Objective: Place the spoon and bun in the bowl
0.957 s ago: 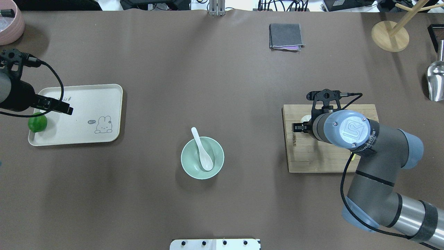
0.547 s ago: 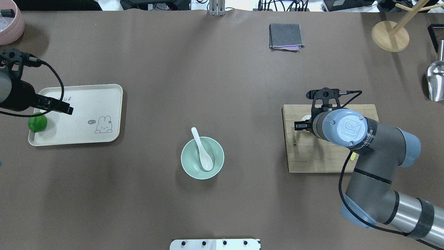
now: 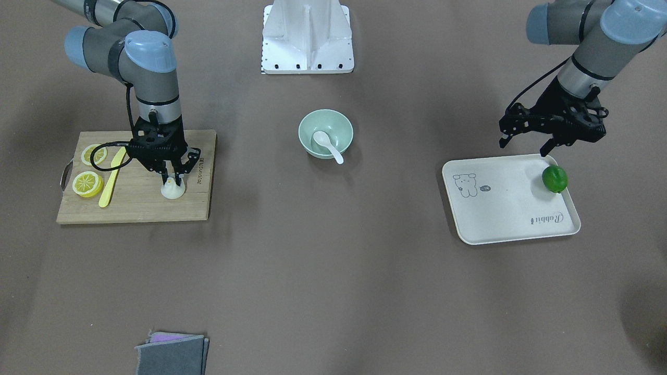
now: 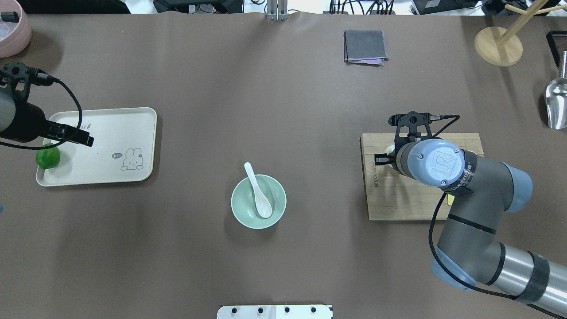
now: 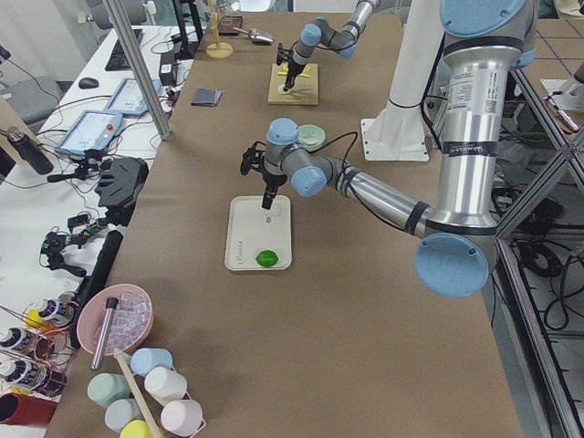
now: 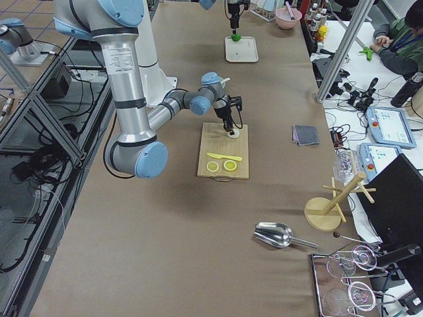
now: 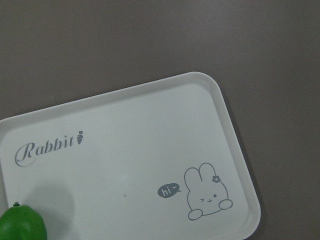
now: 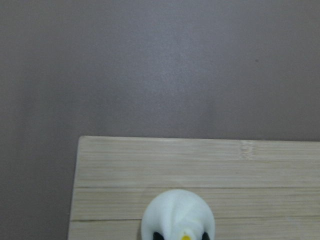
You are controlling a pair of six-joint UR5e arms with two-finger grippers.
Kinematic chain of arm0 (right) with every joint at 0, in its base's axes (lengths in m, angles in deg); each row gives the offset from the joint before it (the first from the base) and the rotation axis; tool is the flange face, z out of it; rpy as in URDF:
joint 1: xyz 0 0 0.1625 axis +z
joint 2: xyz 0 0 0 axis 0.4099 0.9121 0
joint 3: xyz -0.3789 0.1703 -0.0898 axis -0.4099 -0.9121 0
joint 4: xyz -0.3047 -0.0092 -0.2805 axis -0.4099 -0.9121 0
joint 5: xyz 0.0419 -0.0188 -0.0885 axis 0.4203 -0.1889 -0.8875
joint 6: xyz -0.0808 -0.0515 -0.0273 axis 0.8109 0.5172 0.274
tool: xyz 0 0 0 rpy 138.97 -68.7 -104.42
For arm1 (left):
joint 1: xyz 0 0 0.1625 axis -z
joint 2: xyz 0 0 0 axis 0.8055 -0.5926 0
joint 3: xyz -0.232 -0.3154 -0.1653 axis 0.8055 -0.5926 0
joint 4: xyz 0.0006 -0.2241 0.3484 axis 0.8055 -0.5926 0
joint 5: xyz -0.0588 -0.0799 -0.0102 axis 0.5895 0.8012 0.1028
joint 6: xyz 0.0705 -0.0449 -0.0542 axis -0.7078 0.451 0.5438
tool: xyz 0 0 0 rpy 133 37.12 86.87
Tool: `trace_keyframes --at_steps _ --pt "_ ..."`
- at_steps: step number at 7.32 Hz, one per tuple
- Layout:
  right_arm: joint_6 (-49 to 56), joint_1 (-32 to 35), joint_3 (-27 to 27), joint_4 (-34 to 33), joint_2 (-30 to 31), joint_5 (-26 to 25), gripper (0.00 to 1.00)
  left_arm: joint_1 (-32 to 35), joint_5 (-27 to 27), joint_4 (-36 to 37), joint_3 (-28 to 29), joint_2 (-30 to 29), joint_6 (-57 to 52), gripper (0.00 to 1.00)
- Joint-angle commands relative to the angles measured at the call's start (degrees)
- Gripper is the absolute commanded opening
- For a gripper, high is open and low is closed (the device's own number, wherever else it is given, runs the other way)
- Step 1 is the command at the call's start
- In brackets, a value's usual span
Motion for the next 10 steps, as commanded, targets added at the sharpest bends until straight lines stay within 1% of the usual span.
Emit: trace_keyframes --at_steps 1,2,5,6,8,10 --pt "-0.97 -0.01 0.29 -2.65 -4.44 0.36 0.0 -0.01 0.0 -0.07 0.01 -0.09 0.21 0.98" --pt "-4.2 -0.53 0.29 -6.5 -8.12 0.45 0.0 -0.1 0.0 -0.15 0.44 -0.35 0.3 0.98" --pt "-15.89 -7.37 -0.41 -17.23 -21.04 -0.07 0.0 -0.27 0.09 -0.15 0.53 -0.53 0.56 0.98" --pt "-17.23 -10.44 -0.41 -18.13 -24.3 -1.3 0.0 -0.27 0.09 -0.24 0.53 -0.53 0.56 0.98" --pt "-17.24 -15.89 -0.5 -17.88 -26.0 -5.95 0.0 -0.27 0.09 -0.24 0.53 -0.53 0.56 0.98" --pt "-16.71 -17.23 -2.77 -17.88 -27.75 -5.97 0.0 -0.27 0.09 -0.24 0.62 -0.53 0.65 0.98"
